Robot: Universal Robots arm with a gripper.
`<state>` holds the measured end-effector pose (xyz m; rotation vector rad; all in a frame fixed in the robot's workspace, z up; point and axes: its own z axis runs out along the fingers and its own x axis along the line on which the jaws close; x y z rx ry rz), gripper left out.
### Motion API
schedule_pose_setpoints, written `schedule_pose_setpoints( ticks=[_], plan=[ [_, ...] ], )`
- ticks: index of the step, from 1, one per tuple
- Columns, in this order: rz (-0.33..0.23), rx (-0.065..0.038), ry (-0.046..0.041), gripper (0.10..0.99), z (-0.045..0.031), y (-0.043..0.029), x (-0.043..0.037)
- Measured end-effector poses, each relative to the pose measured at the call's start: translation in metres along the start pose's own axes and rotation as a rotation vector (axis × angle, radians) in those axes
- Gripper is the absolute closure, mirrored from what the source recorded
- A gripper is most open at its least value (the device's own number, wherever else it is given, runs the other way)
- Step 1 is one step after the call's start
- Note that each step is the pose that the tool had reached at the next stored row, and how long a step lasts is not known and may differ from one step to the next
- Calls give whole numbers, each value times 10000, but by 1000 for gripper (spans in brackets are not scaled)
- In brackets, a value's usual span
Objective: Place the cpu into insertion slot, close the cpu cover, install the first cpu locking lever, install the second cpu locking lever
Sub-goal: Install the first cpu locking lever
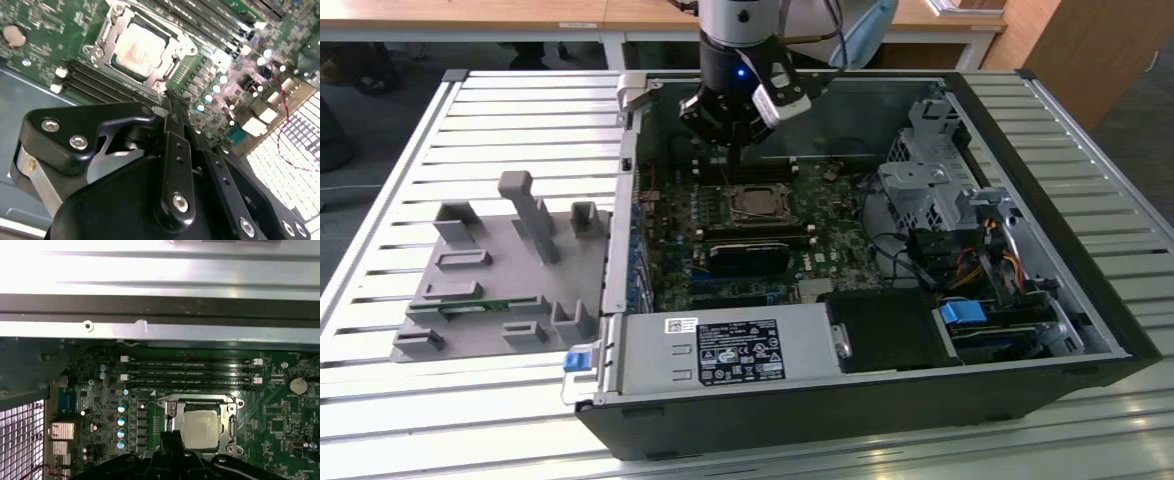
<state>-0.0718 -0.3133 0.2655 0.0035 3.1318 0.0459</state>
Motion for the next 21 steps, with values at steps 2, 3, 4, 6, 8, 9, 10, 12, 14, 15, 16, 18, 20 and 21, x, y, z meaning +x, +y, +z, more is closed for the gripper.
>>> schedule_pose_setpoints(
  ticks=[2, 3, 4, 6, 8, 9, 10, 12, 14, 15, 16, 18, 20, 21],
  plan=[
    [-2, -2, -41, 980, 11, 1, 18],
    [-2, -2, -41, 980, 14, 0, 30],
    [-2, -2, -41, 980, 17, 0, 43],
    [-2, -1, -40, 980, 23, 0, 81],
    [-1, -2, -40, 980, 28, 2, 120],
    [2, -4, -42, 980, 30, 5, 139],
    [6, -3, -41, 980, 32, 7, 157],
    [12, -2, -40, 980, 37, 16, 191],
    [13, -2, -40, 980, 42, 29, 218],
    [12, -2, -41, 980, 45, 36, 233],
    [12, -3, -41, 980, 49, 43, 248],
    [12, -1, -40, 980, 55, 58, 276],
    [13, -2, -41, 980, 63, 78, 295],
    [13, -2, -40, 980, 67, 90, 301]
  ],
)
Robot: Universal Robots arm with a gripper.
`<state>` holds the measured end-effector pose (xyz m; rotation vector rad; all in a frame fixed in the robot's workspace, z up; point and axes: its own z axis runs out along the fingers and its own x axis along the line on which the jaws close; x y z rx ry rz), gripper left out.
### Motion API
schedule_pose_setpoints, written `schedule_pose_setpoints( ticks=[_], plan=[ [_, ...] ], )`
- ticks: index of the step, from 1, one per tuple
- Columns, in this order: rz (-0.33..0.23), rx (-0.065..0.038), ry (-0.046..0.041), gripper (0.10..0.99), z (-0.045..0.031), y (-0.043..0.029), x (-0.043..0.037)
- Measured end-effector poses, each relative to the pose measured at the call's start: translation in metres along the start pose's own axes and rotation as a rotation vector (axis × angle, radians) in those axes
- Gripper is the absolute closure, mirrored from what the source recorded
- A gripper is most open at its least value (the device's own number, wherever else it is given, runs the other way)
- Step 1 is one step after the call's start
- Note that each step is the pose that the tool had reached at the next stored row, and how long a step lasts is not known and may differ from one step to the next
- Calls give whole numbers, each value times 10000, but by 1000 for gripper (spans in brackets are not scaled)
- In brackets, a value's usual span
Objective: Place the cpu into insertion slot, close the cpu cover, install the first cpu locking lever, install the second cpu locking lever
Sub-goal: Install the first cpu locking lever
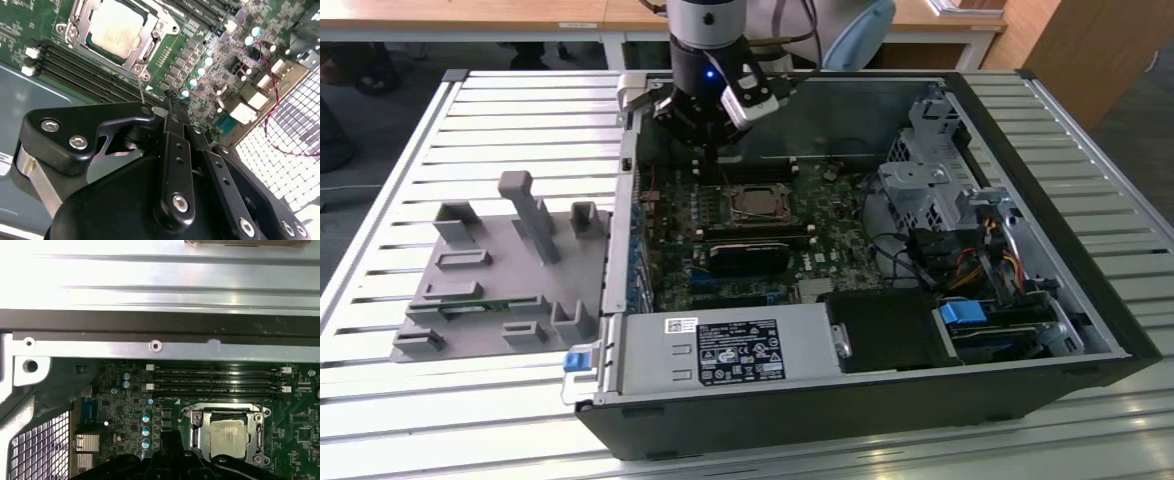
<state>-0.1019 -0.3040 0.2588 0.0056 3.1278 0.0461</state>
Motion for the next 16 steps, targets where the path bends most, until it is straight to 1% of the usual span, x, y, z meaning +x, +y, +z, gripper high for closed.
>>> schedule_pose_setpoints(
  ticks=[5, 10, 13, 16],
  plan=[
    [0, 0, 0, 980, 23, 67, 27],
    [18, 0, -1, 980, 53, 151, 31],
    [59, 0, -2, 980, 63, 167, 24],
    [87, 1, -3, 980, 68, 173, -22]
  ],
)
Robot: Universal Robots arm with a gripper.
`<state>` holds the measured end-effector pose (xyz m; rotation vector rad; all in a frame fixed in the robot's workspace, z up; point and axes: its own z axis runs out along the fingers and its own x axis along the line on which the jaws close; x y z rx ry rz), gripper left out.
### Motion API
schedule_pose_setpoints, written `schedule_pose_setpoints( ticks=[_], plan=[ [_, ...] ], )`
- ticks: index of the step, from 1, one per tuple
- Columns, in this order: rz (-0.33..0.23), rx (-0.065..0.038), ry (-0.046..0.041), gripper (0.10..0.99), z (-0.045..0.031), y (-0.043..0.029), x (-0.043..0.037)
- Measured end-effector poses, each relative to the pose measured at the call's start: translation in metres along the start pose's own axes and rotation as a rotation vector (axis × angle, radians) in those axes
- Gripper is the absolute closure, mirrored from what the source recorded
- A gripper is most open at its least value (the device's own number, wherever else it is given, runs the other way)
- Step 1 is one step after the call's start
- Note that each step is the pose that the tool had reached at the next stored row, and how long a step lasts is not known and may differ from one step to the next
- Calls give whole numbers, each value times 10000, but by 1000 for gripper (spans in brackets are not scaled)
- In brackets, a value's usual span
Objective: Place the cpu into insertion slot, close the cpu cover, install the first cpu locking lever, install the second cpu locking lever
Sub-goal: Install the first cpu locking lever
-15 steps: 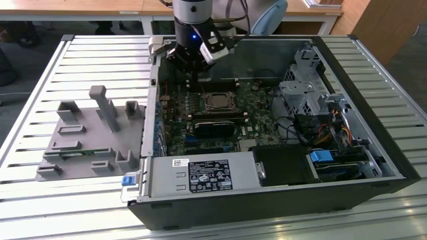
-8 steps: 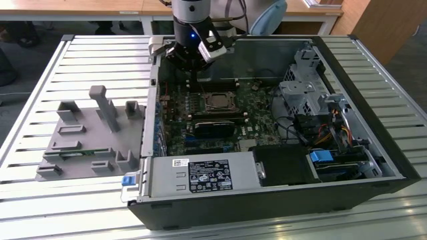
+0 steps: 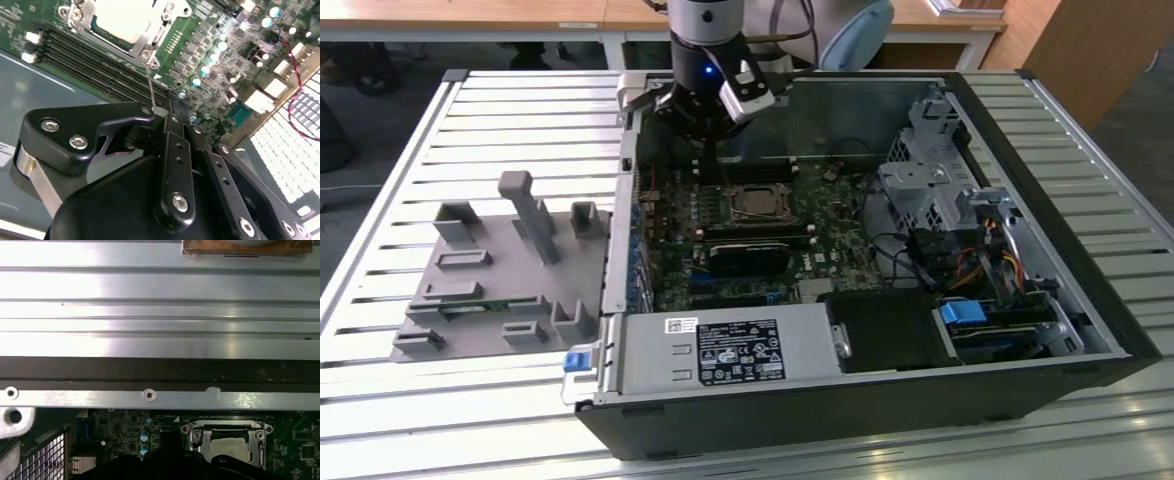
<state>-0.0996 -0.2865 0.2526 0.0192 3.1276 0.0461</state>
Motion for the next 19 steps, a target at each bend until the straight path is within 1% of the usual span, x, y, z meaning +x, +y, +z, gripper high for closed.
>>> schedule_pose_setpoints(
  ticks=[6, 15, 17, 19],
  plan=[
    [17, 0, -1, 980, 8, 12, -145],
    [26, 1, -1, 980, 25, 39, -408],
    [28, 0, -2, 980, 31, 42, -448],
    [28, -9, -1, 980, 33, 42, -454]
  ],
)
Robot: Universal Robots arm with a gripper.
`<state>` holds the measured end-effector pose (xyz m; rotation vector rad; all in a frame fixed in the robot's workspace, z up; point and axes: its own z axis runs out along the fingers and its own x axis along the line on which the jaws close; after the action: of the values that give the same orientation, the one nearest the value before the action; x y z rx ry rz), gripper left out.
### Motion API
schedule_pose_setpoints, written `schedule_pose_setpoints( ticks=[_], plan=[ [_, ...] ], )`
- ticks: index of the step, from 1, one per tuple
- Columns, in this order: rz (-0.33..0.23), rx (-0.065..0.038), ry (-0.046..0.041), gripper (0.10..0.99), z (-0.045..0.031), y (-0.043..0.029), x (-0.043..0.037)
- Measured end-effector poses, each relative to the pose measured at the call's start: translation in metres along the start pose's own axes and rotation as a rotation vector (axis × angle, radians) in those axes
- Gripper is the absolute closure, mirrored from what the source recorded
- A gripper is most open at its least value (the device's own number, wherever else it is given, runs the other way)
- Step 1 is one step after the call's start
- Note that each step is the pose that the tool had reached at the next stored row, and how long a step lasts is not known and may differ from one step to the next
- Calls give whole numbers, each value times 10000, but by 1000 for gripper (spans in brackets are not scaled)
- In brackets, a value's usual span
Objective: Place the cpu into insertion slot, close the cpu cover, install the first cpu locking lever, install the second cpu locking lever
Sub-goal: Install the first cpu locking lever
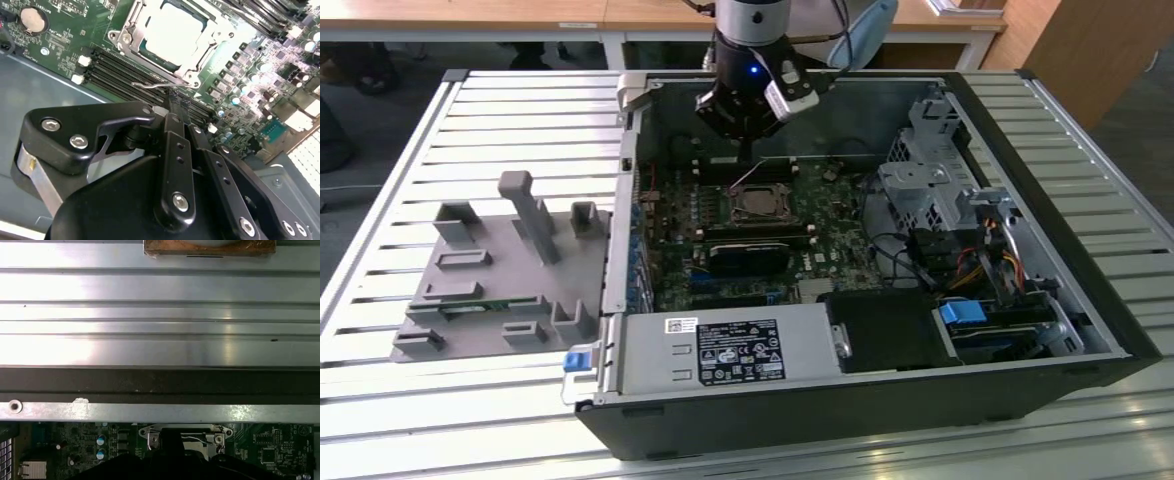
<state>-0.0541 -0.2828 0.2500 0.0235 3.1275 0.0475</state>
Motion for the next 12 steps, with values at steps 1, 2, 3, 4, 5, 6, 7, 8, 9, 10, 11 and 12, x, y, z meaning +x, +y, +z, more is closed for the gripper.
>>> schedule_pose_setpoints(
  ticks=[1, 2, 3, 4, 5, 6, 7, 8, 9, 10, 11, 12],
  plan=[
    [0, -32, 1, 980, 0, 0, 0],
    [1, -88, 2, 980, 2, 0, 0],
    [2, -135, 2, 980, 7, 0, -1],
    [2, -170, 0, 980, 17, 0, -1],
    [3, -221, 4, 980, 23, 0, 0],
    [4, -301, 6, 980, 29, -1, 0],
    [5, -376, 7, 980, 36, -1, 0],
    [5, -416, 5, 980, 47, 0, -3],
    [6, -439, 5, 980, 55, -1, -6],
    [6, -444, 6, 980, 62, -1, -9],
    [6, -445, 6, 980, 68, -1, -13],
    [7, -445, 6, 980, 72, -1, -14]
  ],
)
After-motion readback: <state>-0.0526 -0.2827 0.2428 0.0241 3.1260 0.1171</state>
